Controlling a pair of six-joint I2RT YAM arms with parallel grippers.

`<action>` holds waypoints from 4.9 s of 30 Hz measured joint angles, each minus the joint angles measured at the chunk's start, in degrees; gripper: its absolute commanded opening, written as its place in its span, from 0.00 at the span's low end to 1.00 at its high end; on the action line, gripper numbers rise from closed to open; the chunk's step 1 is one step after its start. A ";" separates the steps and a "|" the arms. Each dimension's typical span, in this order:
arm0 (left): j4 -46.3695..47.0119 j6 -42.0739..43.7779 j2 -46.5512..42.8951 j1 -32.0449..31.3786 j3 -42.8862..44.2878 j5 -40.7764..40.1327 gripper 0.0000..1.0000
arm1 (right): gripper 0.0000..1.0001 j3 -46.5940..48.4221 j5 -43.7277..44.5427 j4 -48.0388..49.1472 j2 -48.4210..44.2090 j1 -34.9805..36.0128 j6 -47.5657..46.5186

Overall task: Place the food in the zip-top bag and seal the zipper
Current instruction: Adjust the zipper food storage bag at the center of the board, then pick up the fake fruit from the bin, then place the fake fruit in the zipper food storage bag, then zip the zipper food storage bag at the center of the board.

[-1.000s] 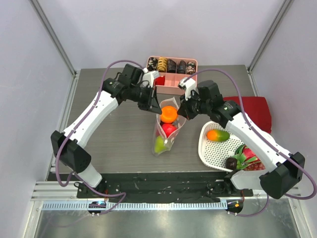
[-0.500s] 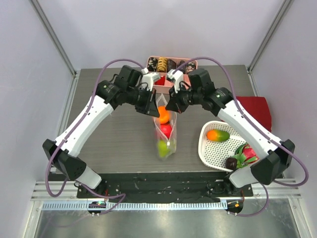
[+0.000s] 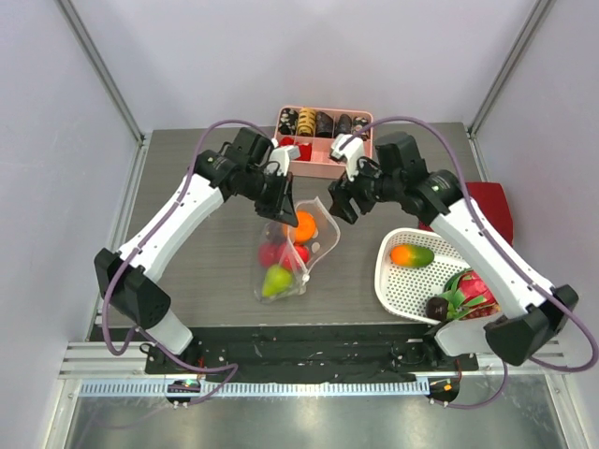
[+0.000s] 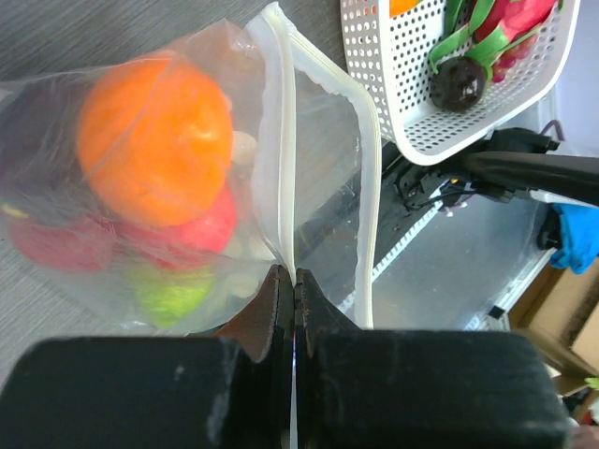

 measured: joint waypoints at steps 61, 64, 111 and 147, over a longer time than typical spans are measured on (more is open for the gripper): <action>2.99 -1.75 1.95 1.49 2.73 3.06 0.00 | 0.01 6.45 -5.81 9.73 0.13 -17.29 26.60; 3.56 -2.38 1.92 1.49 2.62 3.06 0.00 | 0.01 3.65 -5.46 12.00 1.51 -13.92 36.89; 33.27 -30.05 -12.44 15.23 -21.03 8.13 0.00 | 0.84 -18.71 -2.19 21.46 -17.90 0.98 26.69; 40.04 -26.86 -18.78 23.17 -29.94 14.49 0.46 | 0.01 -46.38 7.80 59.89 -20.79 11.39 1.22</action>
